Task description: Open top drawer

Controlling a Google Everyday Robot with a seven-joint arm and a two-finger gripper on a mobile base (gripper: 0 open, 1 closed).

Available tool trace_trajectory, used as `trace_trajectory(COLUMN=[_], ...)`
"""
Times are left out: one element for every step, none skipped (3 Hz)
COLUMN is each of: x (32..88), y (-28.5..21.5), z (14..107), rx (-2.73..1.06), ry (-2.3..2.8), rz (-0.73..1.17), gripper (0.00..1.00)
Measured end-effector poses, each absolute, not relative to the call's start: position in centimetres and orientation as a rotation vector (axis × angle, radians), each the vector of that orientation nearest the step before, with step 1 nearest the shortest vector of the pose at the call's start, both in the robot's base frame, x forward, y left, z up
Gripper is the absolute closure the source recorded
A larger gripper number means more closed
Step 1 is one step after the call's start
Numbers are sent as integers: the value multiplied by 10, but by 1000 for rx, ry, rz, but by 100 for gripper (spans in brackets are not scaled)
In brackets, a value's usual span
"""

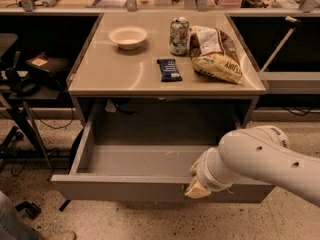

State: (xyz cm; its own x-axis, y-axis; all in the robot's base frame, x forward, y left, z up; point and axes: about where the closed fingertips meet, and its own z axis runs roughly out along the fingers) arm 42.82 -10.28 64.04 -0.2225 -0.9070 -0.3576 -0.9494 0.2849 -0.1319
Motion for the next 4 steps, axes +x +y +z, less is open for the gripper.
trace_trajectory(x=[428,428,428,428], y=[-103,-103,-103,-103], z=[640,640,640,640], rx=[-1677,-1677,-1677,-1677], ry=[2197,2197,2197,2197], rz=[161,161,161,161], gripper=[35,12,0,0])
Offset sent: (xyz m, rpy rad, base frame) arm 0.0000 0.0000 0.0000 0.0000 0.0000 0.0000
